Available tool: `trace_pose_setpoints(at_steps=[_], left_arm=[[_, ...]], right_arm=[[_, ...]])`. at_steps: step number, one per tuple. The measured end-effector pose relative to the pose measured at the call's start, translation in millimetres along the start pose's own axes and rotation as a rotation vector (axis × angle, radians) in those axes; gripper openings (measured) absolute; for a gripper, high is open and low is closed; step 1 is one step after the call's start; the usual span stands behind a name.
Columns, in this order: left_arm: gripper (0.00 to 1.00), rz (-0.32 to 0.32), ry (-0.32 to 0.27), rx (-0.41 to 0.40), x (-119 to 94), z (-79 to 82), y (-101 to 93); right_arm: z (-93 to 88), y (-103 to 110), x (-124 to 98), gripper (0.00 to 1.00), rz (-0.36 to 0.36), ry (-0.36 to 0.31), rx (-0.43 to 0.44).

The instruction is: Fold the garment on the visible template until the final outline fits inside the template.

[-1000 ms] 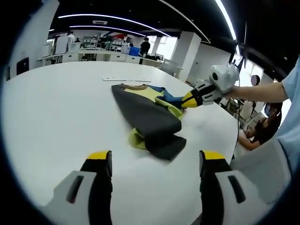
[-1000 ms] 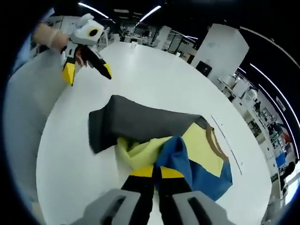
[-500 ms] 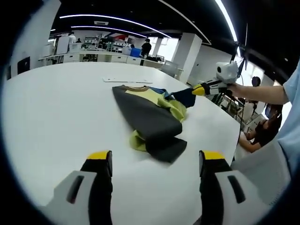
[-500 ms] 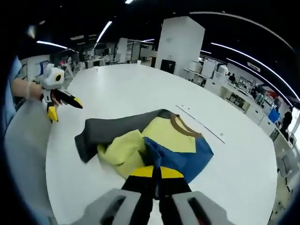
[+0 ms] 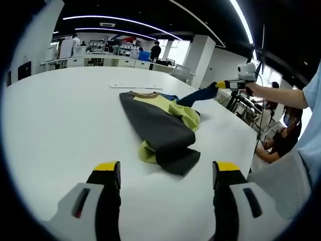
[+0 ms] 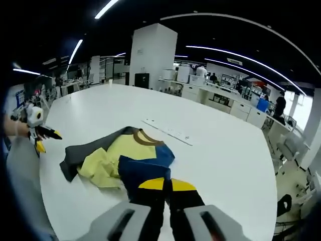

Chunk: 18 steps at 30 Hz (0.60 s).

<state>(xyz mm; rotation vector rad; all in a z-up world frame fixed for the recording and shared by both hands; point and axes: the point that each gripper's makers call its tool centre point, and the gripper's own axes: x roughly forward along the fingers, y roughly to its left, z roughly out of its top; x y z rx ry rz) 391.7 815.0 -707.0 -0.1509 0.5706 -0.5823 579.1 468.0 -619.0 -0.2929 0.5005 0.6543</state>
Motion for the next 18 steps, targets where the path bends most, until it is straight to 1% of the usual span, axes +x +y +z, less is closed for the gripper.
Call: trace_pose_setpoints(at_steps=[3, 5, 6, 9, 12, 13, 14, 15, 18], left_arm=[[0.71, 0.0, 0.002, 0.001, 1, 0.1, 0.6], [0.71, -0.002, 0.002, 0.001, 2, 0.3, 0.2], [0.72, -0.004, 0.003, 0.0, 3, 0.2, -0.1], [0.71, -0.004, 0.007, 0.004, 5, -0.3, 0.5], [0.71, -0.005, 0.008, 0.002, 6, -0.2, 0.0], [0.71, -0.005, 0.008, 0.004, 6, 0.2, 0.5], [0.71, -0.005, 0.007, 0.002, 7, 0.4, 0.6], [0.71, -0.006, 0.006, 0.0, 7, 0.7, 0.6], [0.71, -0.006, 0.011, -0.002, 9, -0.4, 1.6]], right_arm=[[-5.3, -17, -10, 0.0, -0.031, 0.011, 0.037], [-13.0, -30, -18, 0.0, -0.06, 0.034, 0.027], [-17.5, -36, -21, 0.0, -0.066, 0.044, 0.037], [-28.4, -48, -31, 0.0, -0.095, 0.071, 0.041], [-44.0, -63, -42, 0.0, -0.125, 0.115, 0.052], [-51.7, -68, -46, 0.0, -0.135, 0.138, 0.051], [-58.6, -72, -50, 0.0, -0.139, 0.165, 0.033], [-67.3, -79, -54, 0.0, -0.162, 0.192, 0.033], [-78.6, -87, -60, 0.0, -0.173, 0.204, 0.074]])
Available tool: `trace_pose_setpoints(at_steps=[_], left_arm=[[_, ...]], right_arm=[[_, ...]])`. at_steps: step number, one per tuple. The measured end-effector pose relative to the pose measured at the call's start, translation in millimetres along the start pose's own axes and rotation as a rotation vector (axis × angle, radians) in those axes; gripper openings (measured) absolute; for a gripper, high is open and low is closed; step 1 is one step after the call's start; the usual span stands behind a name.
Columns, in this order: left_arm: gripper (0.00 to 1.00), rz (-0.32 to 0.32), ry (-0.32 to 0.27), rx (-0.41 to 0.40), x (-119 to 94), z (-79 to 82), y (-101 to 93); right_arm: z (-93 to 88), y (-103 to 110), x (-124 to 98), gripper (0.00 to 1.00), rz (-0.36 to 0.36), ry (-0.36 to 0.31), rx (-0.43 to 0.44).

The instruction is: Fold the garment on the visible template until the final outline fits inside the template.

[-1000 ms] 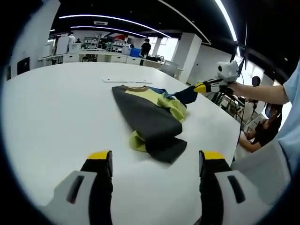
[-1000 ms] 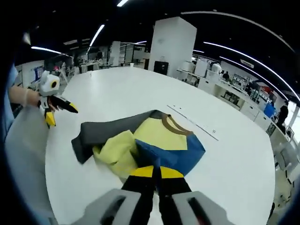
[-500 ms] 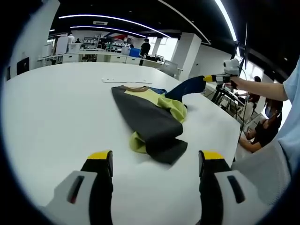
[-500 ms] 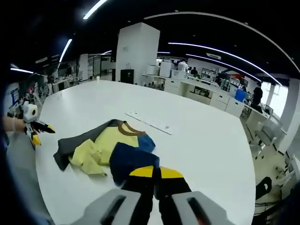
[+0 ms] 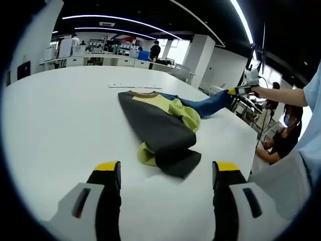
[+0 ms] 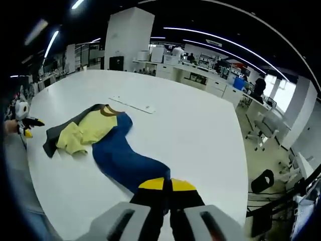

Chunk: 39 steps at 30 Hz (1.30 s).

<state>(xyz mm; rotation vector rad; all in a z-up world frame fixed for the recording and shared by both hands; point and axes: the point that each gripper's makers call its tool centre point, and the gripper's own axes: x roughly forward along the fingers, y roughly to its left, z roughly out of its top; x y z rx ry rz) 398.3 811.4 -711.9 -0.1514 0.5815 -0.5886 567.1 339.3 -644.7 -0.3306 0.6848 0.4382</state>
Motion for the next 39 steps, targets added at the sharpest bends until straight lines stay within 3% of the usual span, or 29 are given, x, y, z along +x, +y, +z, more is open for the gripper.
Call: trace_pose_setpoints(at_steps=[10, 16, 19, 26, 39], left_arm=[[0.71, 0.002, 0.011, -0.006, 5, -1.3, -1.1], [0.71, 0.008, 0.02, -0.01, 6, -3.3, 0.0], [0.7, 0.011, 0.028, -0.011, 6, -5.3, 0.5], [0.7, 0.016, 0.039, -0.019, 7, -8.6, 0.3], [0.7, 0.025, 0.055, -0.035, 7, -16.3, 2.5]], right_arm=[[-46.0, -19, 6, 0.0, -0.037, 0.137, 0.055], [-89.2, -23, 10, 0.0, -0.035, 0.283, 0.173], [-104.9, -21, 13, 0.0, -0.038, 0.321, 0.225], [-121.7, -25, 20, 0.0, -0.061, 0.348, 0.232], [-125.8, -54, 30, 0.0, -0.146, 0.373, 0.222]])
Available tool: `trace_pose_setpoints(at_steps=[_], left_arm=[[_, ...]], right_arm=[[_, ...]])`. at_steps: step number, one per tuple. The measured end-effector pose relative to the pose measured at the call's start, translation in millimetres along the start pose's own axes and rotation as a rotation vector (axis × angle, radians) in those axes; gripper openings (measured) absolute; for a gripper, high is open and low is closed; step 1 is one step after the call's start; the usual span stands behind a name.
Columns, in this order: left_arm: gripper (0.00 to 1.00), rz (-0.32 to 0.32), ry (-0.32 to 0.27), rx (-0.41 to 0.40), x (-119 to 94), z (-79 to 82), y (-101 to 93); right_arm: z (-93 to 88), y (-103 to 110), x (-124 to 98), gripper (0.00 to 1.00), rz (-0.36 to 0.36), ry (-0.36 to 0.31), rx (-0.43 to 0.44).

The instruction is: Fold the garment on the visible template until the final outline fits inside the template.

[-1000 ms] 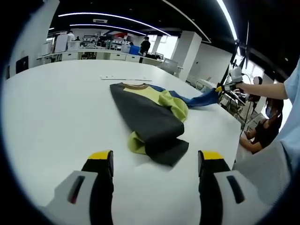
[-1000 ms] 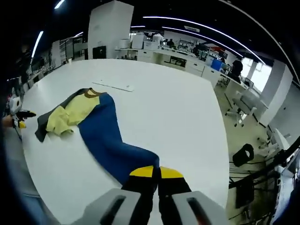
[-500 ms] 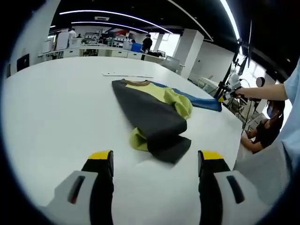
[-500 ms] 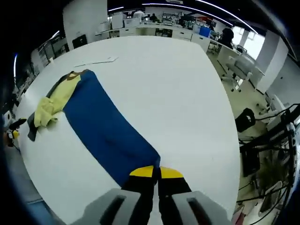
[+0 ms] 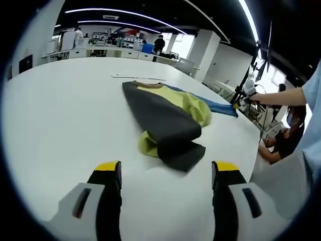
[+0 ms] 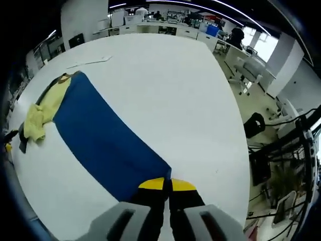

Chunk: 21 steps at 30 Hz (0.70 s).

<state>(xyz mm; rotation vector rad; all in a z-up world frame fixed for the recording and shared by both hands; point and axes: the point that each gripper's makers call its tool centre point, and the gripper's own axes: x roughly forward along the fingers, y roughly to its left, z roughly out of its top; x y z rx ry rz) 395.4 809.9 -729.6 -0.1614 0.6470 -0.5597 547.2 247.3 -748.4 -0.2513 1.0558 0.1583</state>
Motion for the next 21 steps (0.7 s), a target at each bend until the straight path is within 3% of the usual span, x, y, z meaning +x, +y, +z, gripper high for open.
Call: trace_pose_setpoints(at_steps=[21], left_arm=[[0.7, 0.019, 0.0, -0.033, -2, -5.2, 3.1]], right_arm=[[19.1, -31, 21, 0.0, -0.081, 0.038, -0.055]])
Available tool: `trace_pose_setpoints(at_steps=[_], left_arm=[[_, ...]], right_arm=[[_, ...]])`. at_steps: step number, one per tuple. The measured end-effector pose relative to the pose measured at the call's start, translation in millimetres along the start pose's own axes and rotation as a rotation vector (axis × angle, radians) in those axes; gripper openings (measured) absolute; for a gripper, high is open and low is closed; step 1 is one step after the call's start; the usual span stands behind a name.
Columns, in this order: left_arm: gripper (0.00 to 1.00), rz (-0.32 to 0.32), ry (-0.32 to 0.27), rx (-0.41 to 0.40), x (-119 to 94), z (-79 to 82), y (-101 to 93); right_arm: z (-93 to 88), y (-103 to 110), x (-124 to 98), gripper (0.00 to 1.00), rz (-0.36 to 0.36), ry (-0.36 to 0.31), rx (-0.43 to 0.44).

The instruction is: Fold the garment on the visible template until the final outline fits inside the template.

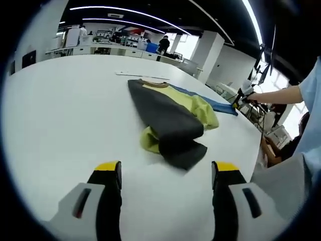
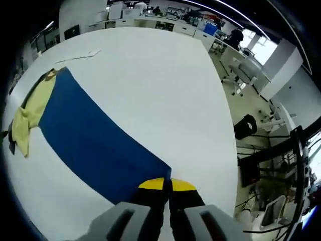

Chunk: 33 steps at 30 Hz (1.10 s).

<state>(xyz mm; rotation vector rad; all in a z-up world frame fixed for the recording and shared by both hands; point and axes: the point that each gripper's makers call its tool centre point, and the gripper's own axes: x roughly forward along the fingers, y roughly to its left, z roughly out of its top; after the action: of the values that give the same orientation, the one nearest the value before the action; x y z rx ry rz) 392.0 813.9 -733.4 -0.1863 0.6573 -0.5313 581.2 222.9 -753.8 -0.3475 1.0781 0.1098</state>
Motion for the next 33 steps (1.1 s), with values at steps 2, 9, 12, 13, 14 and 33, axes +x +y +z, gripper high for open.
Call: trace_pose_setpoints(at_steps=[2, 9, 12, 13, 14, 33], left_arm=[[0.7, 0.001, 0.001, -0.005, 0, -0.8, 0.4], [0.7, 0.005, 0.008, -0.015, 2, -3.7, 2.5], [0.7, 0.006, 0.009, -0.019, 2, -4.4, 3.6], [0.7, 0.006, 0.008, -0.019, 3, -4.4, 3.1], [0.7, 0.006, 0.008, -0.019, 3, -4.4, 3.0], [0.7, -0.012, 0.008, -0.026, 8, -6.3, -0.5]], right_arm=[[-0.5, -1, 3, 0.0, -0.002, 0.008, -0.003], [-4.2, 0, 11, 0.0, -0.003, 0.033, -0.017], [-4.7, 0, 12, 0.0, -0.002, 0.033, -0.014], [-4.9, 0, 12, 0.0, 0.0, 0.033, -0.012], [-5.0, 0, 12, 0.0, 0.002, 0.032, -0.011], [7.0, 4, 7, 0.6, 0.076, -0.12, 0.06]])
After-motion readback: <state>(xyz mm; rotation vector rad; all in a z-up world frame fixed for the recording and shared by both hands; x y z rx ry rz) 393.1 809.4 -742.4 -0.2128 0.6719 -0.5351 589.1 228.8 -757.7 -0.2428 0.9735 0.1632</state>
